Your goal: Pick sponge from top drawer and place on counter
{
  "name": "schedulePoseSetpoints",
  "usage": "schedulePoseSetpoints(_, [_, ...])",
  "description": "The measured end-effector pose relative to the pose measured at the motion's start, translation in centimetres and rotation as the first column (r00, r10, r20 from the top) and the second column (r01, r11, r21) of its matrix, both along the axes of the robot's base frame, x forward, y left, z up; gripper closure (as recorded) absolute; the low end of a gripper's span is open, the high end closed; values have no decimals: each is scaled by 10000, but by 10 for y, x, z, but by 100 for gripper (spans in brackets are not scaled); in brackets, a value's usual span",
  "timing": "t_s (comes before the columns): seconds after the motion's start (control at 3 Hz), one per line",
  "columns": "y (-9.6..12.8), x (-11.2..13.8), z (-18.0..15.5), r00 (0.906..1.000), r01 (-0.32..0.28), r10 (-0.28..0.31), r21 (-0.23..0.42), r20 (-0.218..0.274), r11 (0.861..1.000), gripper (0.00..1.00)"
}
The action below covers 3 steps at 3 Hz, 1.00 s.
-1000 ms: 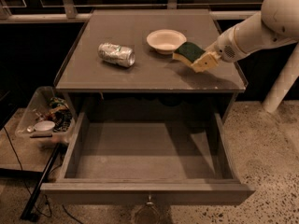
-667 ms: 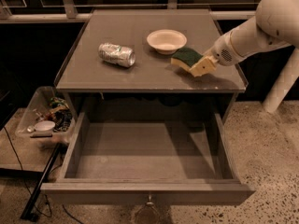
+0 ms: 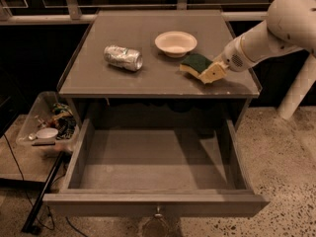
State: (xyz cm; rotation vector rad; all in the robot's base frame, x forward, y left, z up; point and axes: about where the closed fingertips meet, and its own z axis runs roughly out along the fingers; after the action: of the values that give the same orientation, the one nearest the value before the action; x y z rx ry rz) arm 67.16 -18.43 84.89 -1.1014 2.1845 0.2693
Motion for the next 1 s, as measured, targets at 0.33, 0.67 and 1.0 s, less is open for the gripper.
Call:
schedulePoseSetpoints(0.33, [0, 0, 0, 10000, 0, 0, 0, 0, 10000, 59])
schedulePoseSetpoints(0.67, [0, 0, 0, 10000, -1, 1, 0, -1, 10000, 35])
schedulePoseSetpoints(1.0, [0, 0, 0, 10000, -1, 1, 0, -1, 10000, 12])
